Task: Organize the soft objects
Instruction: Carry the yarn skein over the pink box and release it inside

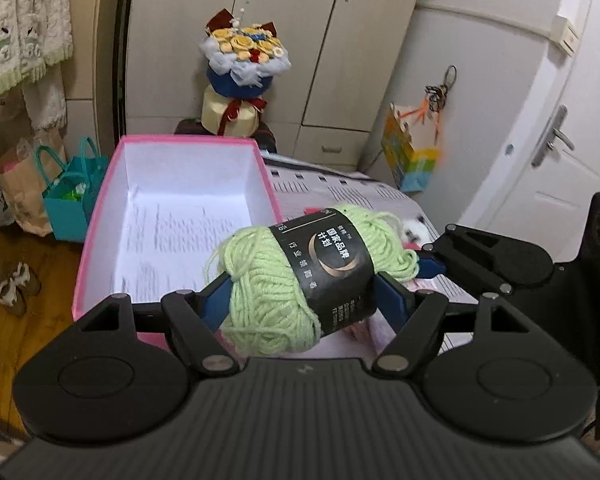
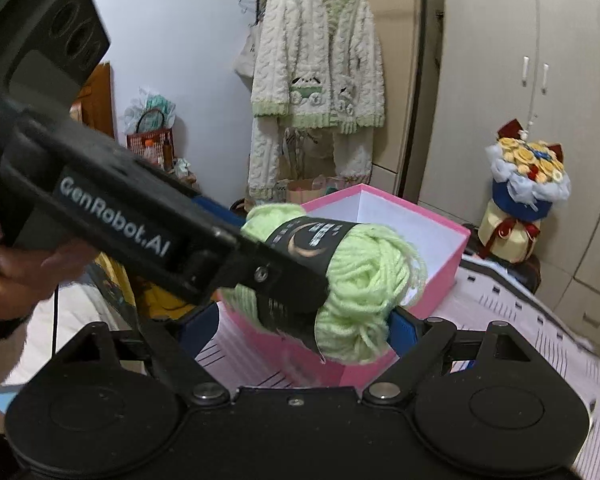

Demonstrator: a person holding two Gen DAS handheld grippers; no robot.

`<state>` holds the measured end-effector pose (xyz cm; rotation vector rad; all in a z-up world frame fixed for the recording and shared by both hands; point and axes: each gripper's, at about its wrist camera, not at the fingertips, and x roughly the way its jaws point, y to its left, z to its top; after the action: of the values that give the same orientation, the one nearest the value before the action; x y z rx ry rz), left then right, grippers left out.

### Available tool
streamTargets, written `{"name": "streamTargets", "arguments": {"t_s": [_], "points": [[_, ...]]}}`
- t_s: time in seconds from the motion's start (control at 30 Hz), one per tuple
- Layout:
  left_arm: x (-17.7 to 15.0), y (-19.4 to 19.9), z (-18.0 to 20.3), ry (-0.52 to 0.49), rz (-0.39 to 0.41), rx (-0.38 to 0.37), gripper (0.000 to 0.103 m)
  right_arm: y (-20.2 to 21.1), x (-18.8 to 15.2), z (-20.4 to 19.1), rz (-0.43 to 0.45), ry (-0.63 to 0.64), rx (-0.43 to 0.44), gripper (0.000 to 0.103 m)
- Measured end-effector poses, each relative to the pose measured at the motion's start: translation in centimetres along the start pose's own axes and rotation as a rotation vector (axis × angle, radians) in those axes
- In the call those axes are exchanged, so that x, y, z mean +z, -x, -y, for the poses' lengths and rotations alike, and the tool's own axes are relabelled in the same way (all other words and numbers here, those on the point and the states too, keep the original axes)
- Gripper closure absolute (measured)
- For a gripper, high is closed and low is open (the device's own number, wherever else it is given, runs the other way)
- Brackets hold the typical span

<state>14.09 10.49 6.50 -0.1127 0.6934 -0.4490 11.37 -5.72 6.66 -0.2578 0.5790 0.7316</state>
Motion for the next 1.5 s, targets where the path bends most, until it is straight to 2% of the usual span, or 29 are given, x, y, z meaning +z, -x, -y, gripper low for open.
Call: {"name": "streamTargets", "arguments": {"t_s": [0.17,0.27,0.37,0.43,0.5,0.53,0.77,0.93,1.1,1.23,1.33,1.5], "points": [[2.9,-3.5,-2.7,-0.006,0.016,0.009,0.03,-4.4,1.9,2.5,-0.063,0.136,0.027,0.013],[4.0,-6.2,-5.2,0.037,0.004,-0.008,0.03,-7.1,2.6,4.4,-0.09,0.139,0.036,0.017],[5.5,-8.4,-7.2,0.072,0.003,-0.002,0.03,-9.3,3.2,5.6,-0.101,0.174,0.012,0.03],[6.7,-9.8,-8.4,0.075,-0.007,0.014,0.03,-10.9,3.9,6.5,-0.136,0.189,0.006,0.045],[7.8,-11.3,-9.5,0.094,-0.026,0.025,0.03,-12.6,4.5,7.6,-0.18,0.186,0.001,0.053],[8.2,-12.1,-10.0,0.098,-0.04,0.029,0.03,-13.4,4.9,8.1,-0.202,0.182,0.008,0.054],[10.0,-16.7,-12.4,0.151,-0.117,0.081,0.03,-18.2,6.0,10.5,-0.296,0.171,0.007,0.054],[10.0,-18.4,-14.1,0.232,-0.14,0.059,0.03,-19.9,6.1,10.7,-0.324,0.209,-0.036,0.053],[9.9,-19.4,-14.5,0.258,-0.15,0.054,0.03,-20.8,6.1,11.2,-0.35,0.229,-0.081,0.053],[9.8,-20.3,-15.1,0.298,-0.181,0.042,0.03,-22.0,6.3,11.6,-0.374,0.22,-0.131,0.048],[9.5,-20.8,-15.3,0.324,-0.204,0.014,0.03,-21.8,6.7,11.9,-0.343,0.203,-0.118,0.042],[9.3,-19.6,-14.5,0.3,-0.181,0.002,0.03,-19.7,6.5,12.4,-0.295,0.131,-0.063,0.042]]}}
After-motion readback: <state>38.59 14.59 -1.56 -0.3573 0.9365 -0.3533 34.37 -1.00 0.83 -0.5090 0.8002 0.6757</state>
